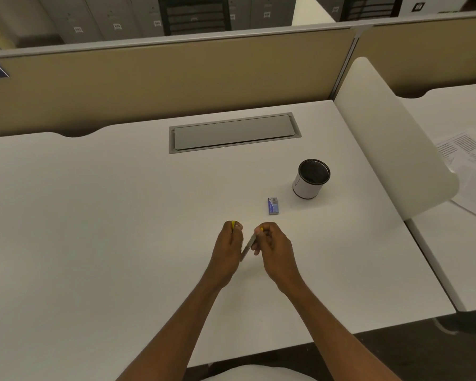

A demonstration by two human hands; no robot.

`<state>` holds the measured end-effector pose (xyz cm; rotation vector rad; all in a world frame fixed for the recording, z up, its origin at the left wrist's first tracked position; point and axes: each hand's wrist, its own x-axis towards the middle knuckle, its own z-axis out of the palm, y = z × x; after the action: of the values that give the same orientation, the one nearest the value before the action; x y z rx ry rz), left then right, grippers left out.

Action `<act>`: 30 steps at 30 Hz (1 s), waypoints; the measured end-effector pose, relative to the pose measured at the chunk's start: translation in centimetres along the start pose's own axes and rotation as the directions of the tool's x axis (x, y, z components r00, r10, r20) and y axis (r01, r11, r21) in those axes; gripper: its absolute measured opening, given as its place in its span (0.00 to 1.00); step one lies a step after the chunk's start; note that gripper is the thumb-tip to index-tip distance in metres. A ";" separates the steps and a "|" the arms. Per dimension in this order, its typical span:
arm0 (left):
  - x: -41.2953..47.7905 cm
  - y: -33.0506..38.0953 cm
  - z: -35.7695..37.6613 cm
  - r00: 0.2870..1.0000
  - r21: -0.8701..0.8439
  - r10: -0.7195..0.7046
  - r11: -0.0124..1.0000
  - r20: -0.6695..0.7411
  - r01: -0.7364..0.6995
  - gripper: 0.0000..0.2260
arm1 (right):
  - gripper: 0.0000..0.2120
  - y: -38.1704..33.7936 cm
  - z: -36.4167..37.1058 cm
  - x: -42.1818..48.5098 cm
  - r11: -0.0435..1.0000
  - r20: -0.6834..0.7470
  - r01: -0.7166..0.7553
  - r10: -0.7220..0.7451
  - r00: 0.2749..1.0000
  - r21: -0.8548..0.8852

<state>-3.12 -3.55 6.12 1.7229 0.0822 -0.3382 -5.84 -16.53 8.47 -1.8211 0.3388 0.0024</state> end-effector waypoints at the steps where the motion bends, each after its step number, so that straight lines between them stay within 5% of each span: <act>1: 0.1 0.1 -0.1 0.999 -0.045 -0.034 0.998 0.001 0.034 0.13 | 0.09 -0.1 -0.1 -0.1 1.000 -0.019 -0.007 0.007 1.000 0.027; 5: 0.8 0.9 -0.4 0.990 -0.279 -0.136 0.953 -0.033 0.121 0.13 | 0.08 -0.2 -0.5 -0.7 0.993 -0.079 -0.011 0.021 0.997 0.121; 11: 2.5 2.5 -0.9 0.950 -0.715 -0.309 0.675 -0.050 0.182 0.10 | 0.04 -1.5 -0.6 -2.7 0.960 -0.133 0.016 0.022 0.991 0.280; 17: 3.1 2.7 -0.8 0.958 -0.839 -0.287 0.523 -0.006 0.152 0.11 | 0.07 -2.5 -0.3 -4.6 0.956 -0.196 0.017 0.043 0.980 0.294; 24: 2.5 2.7 0.1 0.968 -0.864 -0.243 0.471 0.064 0.175 0.12 | 0.10 -2.3 -0.1 -6.8 0.964 -0.238 0.016 0.050 0.970 0.267; 30: 2.1 3.2 1.0 0.953 -0.924 -0.260 0.303 0.157 0.235 0.12 | 0.12 -1.8 0.0 -8.6 0.958 -0.203 0.020 0.041 0.978 0.287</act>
<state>-0.50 -5.43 8.47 0.4961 0.4852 -0.3868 -13.68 -14.10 11.71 -1.5320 0.4713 -0.2211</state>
